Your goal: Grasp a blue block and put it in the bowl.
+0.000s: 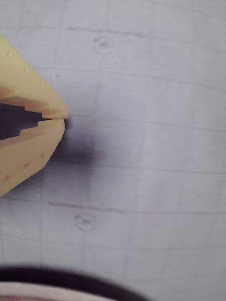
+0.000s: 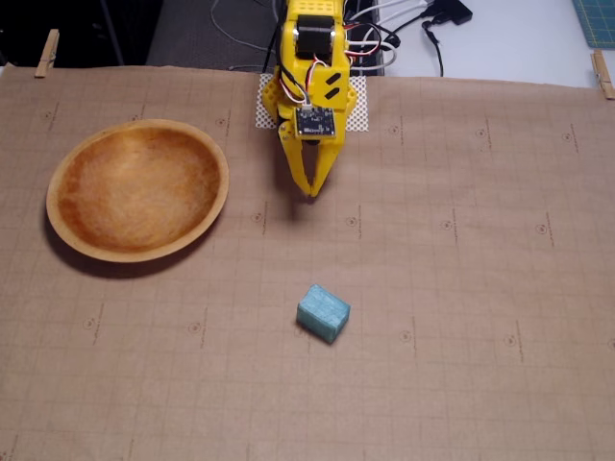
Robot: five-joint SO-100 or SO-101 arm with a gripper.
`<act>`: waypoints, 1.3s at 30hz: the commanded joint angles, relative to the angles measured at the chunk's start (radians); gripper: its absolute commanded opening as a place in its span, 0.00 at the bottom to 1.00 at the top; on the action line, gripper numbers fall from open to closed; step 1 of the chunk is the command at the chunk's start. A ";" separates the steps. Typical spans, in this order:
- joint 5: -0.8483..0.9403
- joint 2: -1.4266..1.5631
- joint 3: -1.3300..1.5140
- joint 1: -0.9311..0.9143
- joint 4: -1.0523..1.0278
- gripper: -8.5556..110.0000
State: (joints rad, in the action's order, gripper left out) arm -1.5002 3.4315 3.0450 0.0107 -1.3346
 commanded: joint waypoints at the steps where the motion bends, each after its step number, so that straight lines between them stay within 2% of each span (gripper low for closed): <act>1: -0.005 0.006 -0.169 0.008 0.048 0.05; 13: -0.008 -0.029 -0.423 0.009 0.207 0.05; 28: -0.006 -0.706 -0.707 -0.002 0.371 0.05; 32: -0.008 -0.781 -0.721 0.005 0.382 0.11; 39: -0.008 -0.795 -0.721 0.011 0.383 0.30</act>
State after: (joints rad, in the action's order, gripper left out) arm -1.5002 2.6384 2.3945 0.0138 -0.9741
